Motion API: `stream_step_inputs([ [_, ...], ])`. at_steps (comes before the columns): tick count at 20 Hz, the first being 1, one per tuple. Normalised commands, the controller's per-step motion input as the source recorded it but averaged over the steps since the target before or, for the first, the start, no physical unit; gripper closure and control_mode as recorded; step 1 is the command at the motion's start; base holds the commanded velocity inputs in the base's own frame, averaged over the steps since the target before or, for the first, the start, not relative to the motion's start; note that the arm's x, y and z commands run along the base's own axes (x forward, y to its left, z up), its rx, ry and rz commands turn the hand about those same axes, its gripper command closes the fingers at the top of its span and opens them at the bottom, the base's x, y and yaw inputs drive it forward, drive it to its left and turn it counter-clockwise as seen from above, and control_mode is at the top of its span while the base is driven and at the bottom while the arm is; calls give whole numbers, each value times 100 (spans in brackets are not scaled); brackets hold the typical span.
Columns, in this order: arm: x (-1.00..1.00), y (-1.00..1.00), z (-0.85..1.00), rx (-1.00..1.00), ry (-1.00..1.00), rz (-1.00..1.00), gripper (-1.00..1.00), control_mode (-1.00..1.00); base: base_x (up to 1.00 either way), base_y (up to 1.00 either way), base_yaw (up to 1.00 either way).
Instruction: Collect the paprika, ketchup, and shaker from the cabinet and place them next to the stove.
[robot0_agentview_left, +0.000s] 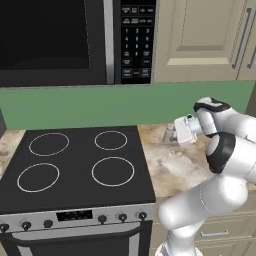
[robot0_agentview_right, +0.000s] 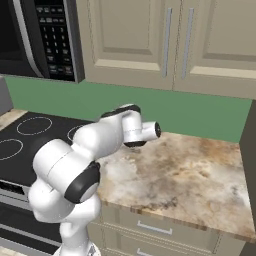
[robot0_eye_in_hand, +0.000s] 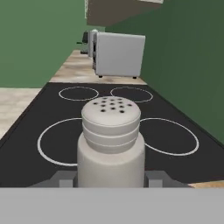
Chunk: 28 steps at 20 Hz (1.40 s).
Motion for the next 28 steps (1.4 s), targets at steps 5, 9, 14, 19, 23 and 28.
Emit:
stream_step_inputs([
  [5,7,11,-40,-3,2,0,100,-100,0,0,0],
  [9,12,27,-35,-1,7,0,100,-100,0,0,0],
  [14,11,23,-31,0,8,0,100,-100,0,0,0],
  [19,14,6,-29,0,7,0,100,-100,0,0,0],
  [23,14,0,-30,0,5,0,-100,-100,0,0,0],
  [28,8,-3,-17,0,2,1,-100,-100,0,0,0],
])
